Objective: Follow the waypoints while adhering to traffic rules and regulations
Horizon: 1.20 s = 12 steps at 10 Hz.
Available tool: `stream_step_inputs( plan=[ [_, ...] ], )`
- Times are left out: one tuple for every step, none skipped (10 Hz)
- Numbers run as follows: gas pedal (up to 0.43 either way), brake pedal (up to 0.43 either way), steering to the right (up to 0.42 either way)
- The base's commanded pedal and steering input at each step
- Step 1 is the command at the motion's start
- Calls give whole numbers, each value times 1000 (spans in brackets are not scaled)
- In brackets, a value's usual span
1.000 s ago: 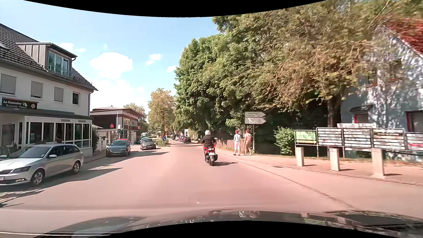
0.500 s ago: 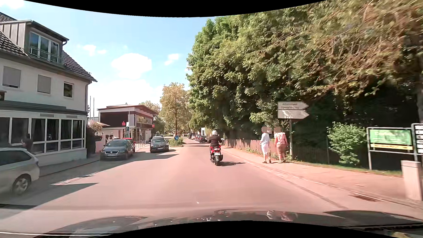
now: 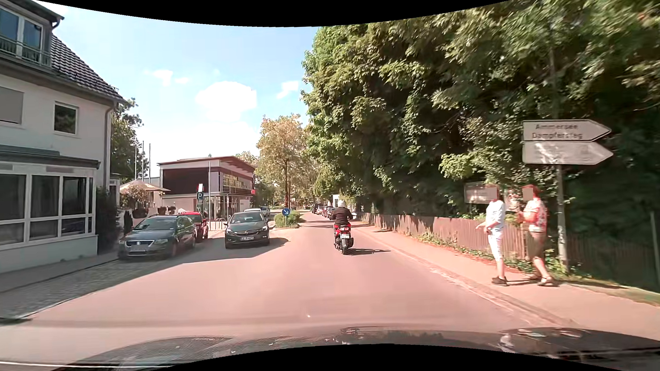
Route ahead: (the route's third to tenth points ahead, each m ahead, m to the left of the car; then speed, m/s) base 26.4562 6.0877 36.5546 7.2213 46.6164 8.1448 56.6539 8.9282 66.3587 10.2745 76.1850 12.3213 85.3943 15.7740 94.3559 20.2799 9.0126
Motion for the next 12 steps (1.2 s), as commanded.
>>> stream_step_inputs(
  plan=[
    [169,12,-41],
    [169,12,-35],
    [169,12,-26],
    [169,12,-20],
    [169,12,-17],
    [169,12,-15],
    [169,12,-13],
    [169,12,-12],
    [169,12,-12],
    [169,6,-12],
    [169,12,-12],
    [169,12,-14]
  ],
)
